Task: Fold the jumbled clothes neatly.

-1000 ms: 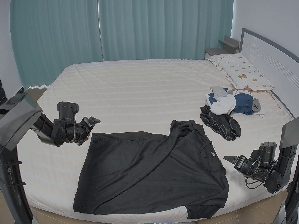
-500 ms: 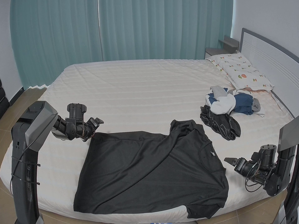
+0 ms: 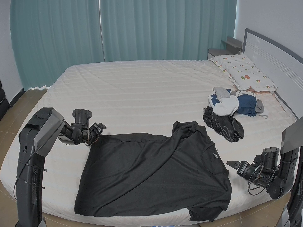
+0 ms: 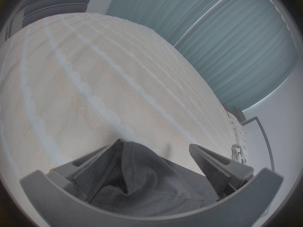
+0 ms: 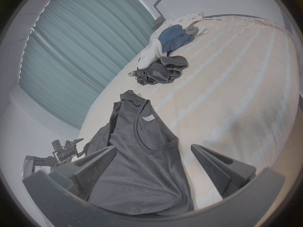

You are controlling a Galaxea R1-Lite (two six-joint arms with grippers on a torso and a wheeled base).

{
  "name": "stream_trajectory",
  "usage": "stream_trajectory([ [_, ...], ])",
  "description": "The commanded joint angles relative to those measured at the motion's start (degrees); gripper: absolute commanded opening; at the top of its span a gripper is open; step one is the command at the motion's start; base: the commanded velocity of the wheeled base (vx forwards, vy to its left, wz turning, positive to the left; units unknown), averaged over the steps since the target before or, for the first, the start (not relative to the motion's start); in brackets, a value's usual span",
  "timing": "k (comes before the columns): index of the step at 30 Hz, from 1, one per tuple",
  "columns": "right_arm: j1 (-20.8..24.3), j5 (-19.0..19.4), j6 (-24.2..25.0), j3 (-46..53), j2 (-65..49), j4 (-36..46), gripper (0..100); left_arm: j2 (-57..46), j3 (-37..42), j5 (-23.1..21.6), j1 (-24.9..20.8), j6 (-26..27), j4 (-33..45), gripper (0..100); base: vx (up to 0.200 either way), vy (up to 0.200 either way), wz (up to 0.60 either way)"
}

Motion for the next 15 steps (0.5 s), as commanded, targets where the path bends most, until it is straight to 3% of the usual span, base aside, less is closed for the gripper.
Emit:
stream_trajectory([
  [1,0.09,0.04,0.09,-0.24,0.18,-0.58,100,1.47,-1.34,0.27,-0.09,-0.02,0.19,0,0.0,0.0,0.0],
  [6,0.18,0.04,0.01,-0.24,0.09,-0.58,100,1.73,-2.04,0.88,0.08,0.42,0.19,0,0.0,0.0,0.0],
  [15,0.18,0.04,0.09,0.02,0.27,-0.58,100,2.0,-5.82,6.07,3.42,-0.9,0.19,0,0.0,0.0,0.0],
])
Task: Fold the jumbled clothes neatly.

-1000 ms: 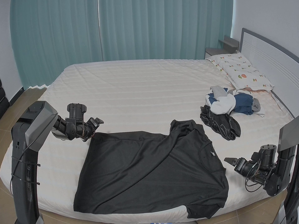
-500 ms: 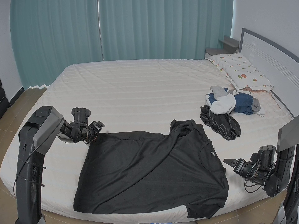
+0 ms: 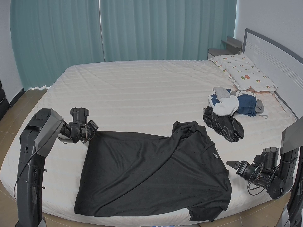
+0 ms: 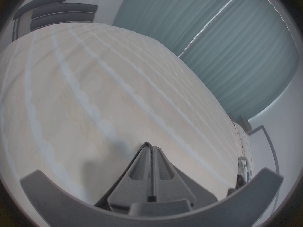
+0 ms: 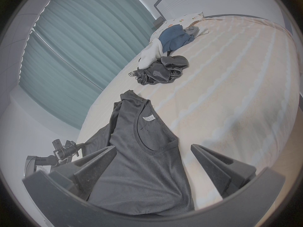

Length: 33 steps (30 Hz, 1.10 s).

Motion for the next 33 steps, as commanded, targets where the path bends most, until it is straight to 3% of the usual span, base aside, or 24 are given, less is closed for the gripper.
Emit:
stream_trajectory([
  [1,0.03,0.01,0.04,0.16,0.27,-0.58,100,0.02,-1.95,0.45,1.91,-0.99,-0.03,0,0.0,0.0,0.0],
  [23,0.03,-0.34,-0.04,-0.72,0.44,-0.58,100,2.48,-8.45,0.36,7.88,-1.87,4.45,0,0.0,0.0,0.0],
  [29,0.73,-0.51,-1.1,-7.58,2.29,-0.49,100,2.22,-7.84,-0.25,7.53,-2.04,7.44,0,0.0,0.0,0.0],
  [33,2.14,-1.39,-1.27,-17.16,5.54,2.23,100,1.96,-7.92,-0.78,7.36,-4.24,9.55,0,0.0,0.0,0.0],
])
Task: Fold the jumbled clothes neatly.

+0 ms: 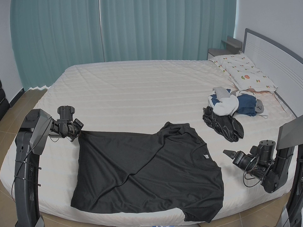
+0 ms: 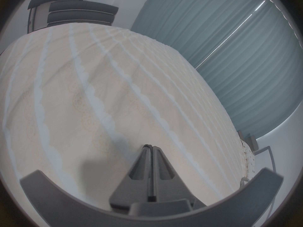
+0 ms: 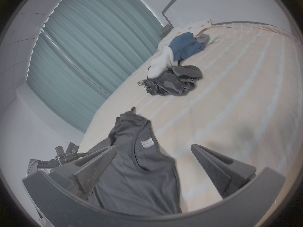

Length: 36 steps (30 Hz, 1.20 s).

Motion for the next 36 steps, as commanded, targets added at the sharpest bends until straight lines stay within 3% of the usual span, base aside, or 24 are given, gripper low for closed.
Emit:
stream_trajectory([
  [1,2.38,-1.17,-0.35,-12.77,4.72,5.32,100,-0.53,0.02,-1.09,-0.36,-2.82,1.95,0,0.0,0.0,0.0],
  [6,5.81,-4.16,-0.61,-32.46,7.36,23.87,100,-1.5,1.25,-3.2,-0.45,-4.66,3.0,0,0.0,0.0,0.0],
  [9,6.86,-4.95,-2.37,-40.02,9.64,29.93,100,-2.03,2.13,-3.37,-0.45,-4.66,3.09,0,0.0,0.0,0.0],
  [10,7.13,-5.3,-5.89,-45.99,11.66,34.68,100,-2.11,2.4,-3.73,-0.45,-4.66,3.09,0,0.0,0.0,0.0],
  [13,8.45,-5.3,-9.58,-53.64,15.36,39.42,100,-2.2,2.48,-3.81,-0.54,-4.66,3.18,0,0.0,0.0,0.0],
  [22,10.2,-5.48,-17.4,-68.76,26.08,44.7,100,-2.2,3.19,-3.73,-0.89,-4.57,3.18,0,0.0,0.0,0.0],
  [33,10.99,-7.94,-17.84,-81.59,30.3,49.97,100,-2.2,3.28,-3.73,-0.89,-4.57,3.18,0,0.0,0.0,0.0],
  [34,10.99,-8.2,-17.84,-81.94,30.3,49.97,0,-2.2,3.28,-3.73,-0.89,-4.57,3.18,0,0.0,0.0,0.0],
  [36,10.82,-9.08,-17.75,-82.47,30.56,49.79,0,-2.2,3.28,-3.73,-0.89,-4.57,3.18,0,0.0,0.0,0.0],
])
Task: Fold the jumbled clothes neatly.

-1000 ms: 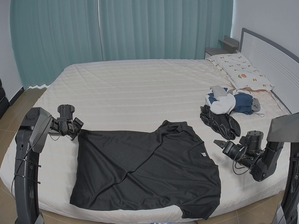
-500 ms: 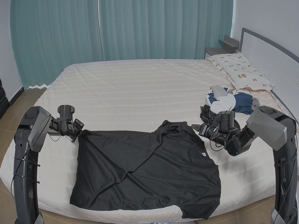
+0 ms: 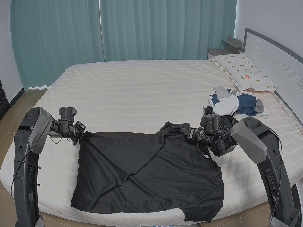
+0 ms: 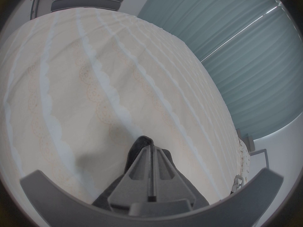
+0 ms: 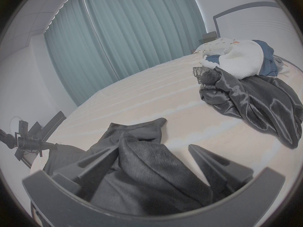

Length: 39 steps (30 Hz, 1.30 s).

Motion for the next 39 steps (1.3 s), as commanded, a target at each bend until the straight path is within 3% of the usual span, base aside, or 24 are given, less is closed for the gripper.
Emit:
stream_trajectory([
  [1,-0.01,-0.87,0.15,-2.43,2.34,0.08,0,-0.22,0.07,-0.02,0.0,-0.03,-0.02,0,0.0,0.0,0.0],
  [11,-3.17,-4.04,4.1,-2.6,0.76,-1.33,0,-0.13,0.07,0.07,0.0,0.24,-0.02,0,0.0,0.0,0.0],
  [24,-5.02,-4.12,10.08,-2.08,0.76,-2.12,0,-0.13,-0.02,0.07,-0.09,0.15,-0.46,0,0.0,0.0,0.0],
  [25,-4.93,-4.12,10.34,-2.25,0.76,-3.17,100,-0.13,-0.02,0.07,0.0,0.06,-0.46,0,0.0,0.0,0.0],
  [29,-4.4,-3.07,10.43,-1.99,-0.3,-8.09,100,-0.13,-0.02,0.07,0.0,-0.03,-0.54,0,0.0,0.0,0.0],
  [36,-4.84,-2.1,10.69,-0.06,-0.47,-8.71,100,-0.22,-0.11,0.42,0.09,-0.2,-0.9,0,0.0,0.0,0.0],
  [39,-5.02,0.36,10.69,3.72,-1.53,-9.24,100,-0.22,-0.19,0.42,0.09,-0.2,-0.98,0,0.0,0.0,0.0],
])
